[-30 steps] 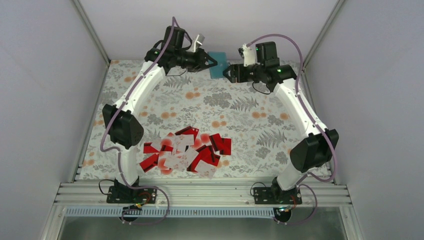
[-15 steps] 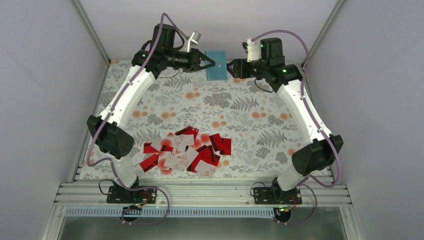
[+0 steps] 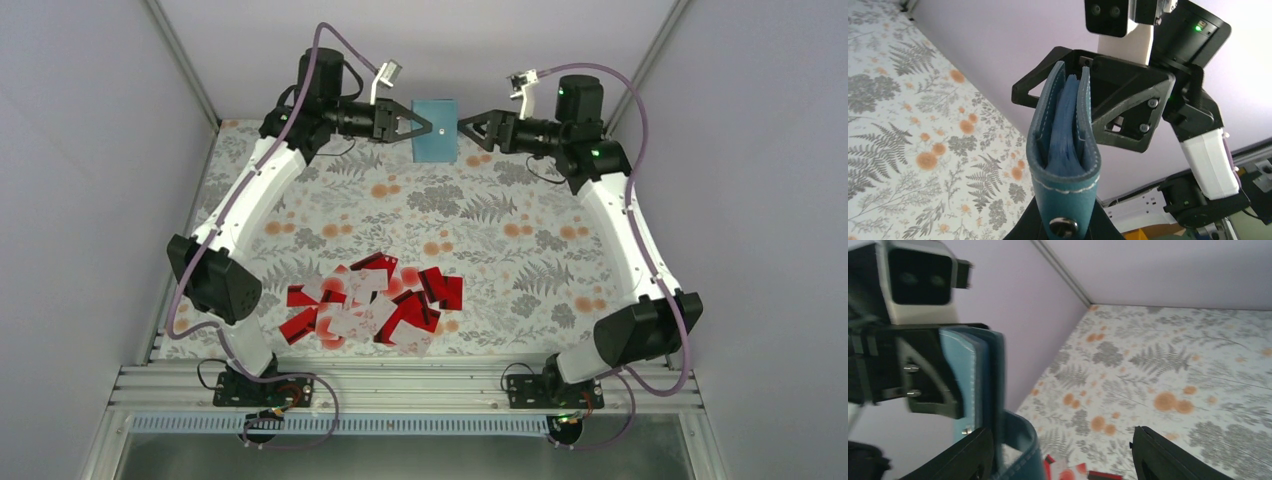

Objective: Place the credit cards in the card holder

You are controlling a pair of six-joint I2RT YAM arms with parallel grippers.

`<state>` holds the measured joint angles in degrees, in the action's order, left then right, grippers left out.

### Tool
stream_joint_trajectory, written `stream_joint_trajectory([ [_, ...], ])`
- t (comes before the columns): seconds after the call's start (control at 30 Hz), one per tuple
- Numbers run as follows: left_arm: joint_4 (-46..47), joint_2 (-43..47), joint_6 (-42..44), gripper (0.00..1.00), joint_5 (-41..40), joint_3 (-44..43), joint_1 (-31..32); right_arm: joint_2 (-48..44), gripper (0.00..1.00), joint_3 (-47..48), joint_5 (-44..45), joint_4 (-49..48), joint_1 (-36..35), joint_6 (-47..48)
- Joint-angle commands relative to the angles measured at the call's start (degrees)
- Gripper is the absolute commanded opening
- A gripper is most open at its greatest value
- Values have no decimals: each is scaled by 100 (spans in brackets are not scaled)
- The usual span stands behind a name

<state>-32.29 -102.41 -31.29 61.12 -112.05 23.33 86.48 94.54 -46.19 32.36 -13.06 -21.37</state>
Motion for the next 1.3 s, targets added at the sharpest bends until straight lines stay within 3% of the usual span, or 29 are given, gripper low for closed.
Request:
stream_joint_trajectory([
  [0.0,1048,156,-186,4,495,280,-29,-105,71,-140,-1328,-630,111,-469],
  [0.47,1373,-37,-290,4,719,-50,19,-74,63,-372,-1450,-880,294,-598],
  [1.07,1464,-73,-358,5,631,-31,207,-23,66,-162,-2622,-926,312,-484],
  [1.27,1679,-185,-536,5,583,-171,351,60,59,-134,-2803,-1029,255,-545],
])
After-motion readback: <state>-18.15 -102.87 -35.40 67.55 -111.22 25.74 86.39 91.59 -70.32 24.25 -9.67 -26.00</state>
